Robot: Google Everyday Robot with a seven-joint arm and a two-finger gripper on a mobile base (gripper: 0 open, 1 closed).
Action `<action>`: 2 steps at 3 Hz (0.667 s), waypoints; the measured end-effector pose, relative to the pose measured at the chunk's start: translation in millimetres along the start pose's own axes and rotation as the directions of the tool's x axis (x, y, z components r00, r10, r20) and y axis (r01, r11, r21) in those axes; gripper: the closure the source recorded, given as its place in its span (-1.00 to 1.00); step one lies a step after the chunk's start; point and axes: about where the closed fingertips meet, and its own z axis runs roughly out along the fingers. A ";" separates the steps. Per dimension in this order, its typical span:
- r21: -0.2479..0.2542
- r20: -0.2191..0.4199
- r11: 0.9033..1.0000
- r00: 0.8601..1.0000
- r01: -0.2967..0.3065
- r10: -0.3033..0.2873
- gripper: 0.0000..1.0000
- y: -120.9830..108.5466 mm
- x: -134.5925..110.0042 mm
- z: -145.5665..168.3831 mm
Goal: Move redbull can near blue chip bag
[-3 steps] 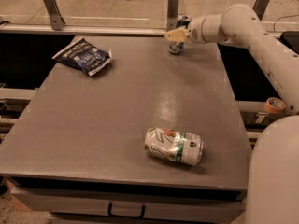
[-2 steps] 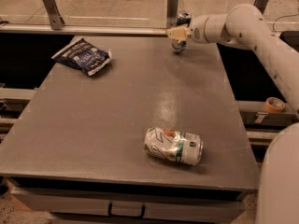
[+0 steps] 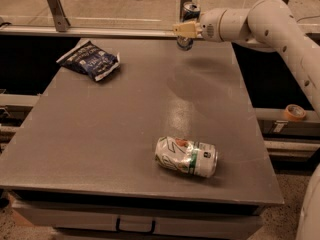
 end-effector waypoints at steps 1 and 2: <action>0.000 0.000 1.000 1.000 0.000 0.000 1.00 -0.1 0.2 0.0; -0.085 0.013 0.996 1.000 0.024 -0.023 1.00 31.2 -3.4 11.9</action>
Offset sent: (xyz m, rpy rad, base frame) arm -0.0367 0.0712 -0.0023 0.0031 -0.0198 0.2212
